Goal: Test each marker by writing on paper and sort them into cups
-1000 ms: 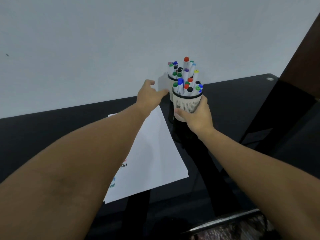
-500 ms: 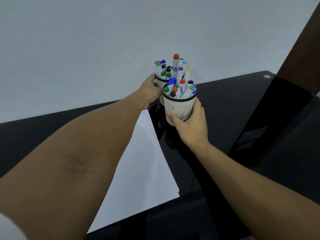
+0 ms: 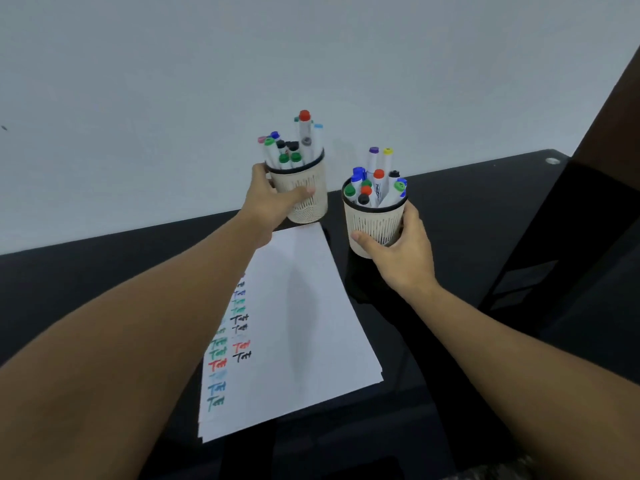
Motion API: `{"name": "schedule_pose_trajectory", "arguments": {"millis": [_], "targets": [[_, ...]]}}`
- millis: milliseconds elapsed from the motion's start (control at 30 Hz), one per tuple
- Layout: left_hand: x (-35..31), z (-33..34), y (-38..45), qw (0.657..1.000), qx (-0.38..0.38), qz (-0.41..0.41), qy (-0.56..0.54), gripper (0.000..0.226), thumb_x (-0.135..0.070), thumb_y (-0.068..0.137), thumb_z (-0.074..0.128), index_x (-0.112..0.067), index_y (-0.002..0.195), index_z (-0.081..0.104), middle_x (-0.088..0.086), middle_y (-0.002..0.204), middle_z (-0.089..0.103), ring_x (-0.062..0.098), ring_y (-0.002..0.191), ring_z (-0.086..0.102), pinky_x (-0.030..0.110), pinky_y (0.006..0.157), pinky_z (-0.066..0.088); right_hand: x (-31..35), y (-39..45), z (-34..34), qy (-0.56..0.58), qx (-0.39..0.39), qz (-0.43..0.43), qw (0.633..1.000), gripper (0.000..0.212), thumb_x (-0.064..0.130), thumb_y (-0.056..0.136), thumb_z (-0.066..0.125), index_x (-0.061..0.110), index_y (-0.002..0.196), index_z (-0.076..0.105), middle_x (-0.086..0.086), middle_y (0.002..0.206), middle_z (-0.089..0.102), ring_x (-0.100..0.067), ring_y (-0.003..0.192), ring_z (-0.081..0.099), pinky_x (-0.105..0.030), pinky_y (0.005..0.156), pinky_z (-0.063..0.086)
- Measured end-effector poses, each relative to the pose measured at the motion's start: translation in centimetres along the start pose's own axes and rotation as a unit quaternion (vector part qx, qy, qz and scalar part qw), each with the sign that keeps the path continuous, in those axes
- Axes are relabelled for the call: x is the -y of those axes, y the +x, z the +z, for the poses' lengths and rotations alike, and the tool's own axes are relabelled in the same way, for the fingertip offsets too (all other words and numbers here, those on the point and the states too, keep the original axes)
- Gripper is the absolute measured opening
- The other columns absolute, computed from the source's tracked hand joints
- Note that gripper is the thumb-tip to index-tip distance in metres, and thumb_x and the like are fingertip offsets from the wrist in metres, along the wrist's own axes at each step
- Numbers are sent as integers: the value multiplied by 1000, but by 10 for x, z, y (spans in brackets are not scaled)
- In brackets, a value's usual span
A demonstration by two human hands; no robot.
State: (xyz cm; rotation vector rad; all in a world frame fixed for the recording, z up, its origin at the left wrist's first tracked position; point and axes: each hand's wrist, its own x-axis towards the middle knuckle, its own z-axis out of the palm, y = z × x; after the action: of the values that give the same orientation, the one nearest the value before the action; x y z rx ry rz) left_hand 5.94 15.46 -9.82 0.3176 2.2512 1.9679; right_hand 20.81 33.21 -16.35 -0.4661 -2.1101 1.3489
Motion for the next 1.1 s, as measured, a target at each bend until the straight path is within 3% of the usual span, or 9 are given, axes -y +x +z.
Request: {"name": "schedule_pose_trajectory", "arguments": {"millis": [167,367,500,600,1100], "targets": [[-5,-60,-37,999,-48,14,5,71,-15,79,87,-23,132,41,-10,119,57,9,107,60,26,73,57,19,-12,15,29,31,-9,999,80,47,72,90,37,138,46,18,134,57,-7,128,53,-41,103,55],[6,-101,-80,998,-50,5,43,69,-15,77,88,-23,129,44,-6,120,62,16,113,63,37,86,57,41,-34,45,56,81,-6,995,94,67,60,85,38,141,44,16,133,59,-8,126,56,-43,99,58],[15,-105,-102,998,-46,3,41,66,-14,78,86,-24,128,45,-8,120,63,8,108,63,22,71,53,41,-46,56,36,111,-19,993,91,59,65,88,37,141,44,14,134,59,-10,127,56,-45,101,56],[24,-104,-111,998,-49,-3,36,68,-15,77,87,-25,130,45,-12,120,62,4,108,60,22,70,52,36,-47,58,33,110,-16,993,89,48,70,92,34,143,43,12,136,59,-11,129,55,-45,103,55],[49,-98,-125,996,-50,7,79,73,-29,79,87,-37,132,37,-6,138,53,10,115,59,23,72,56,29,-51,58,13,113,-5,993,89,41,75,91,30,147,39,10,142,54,-10,132,51,-43,105,54]]}}
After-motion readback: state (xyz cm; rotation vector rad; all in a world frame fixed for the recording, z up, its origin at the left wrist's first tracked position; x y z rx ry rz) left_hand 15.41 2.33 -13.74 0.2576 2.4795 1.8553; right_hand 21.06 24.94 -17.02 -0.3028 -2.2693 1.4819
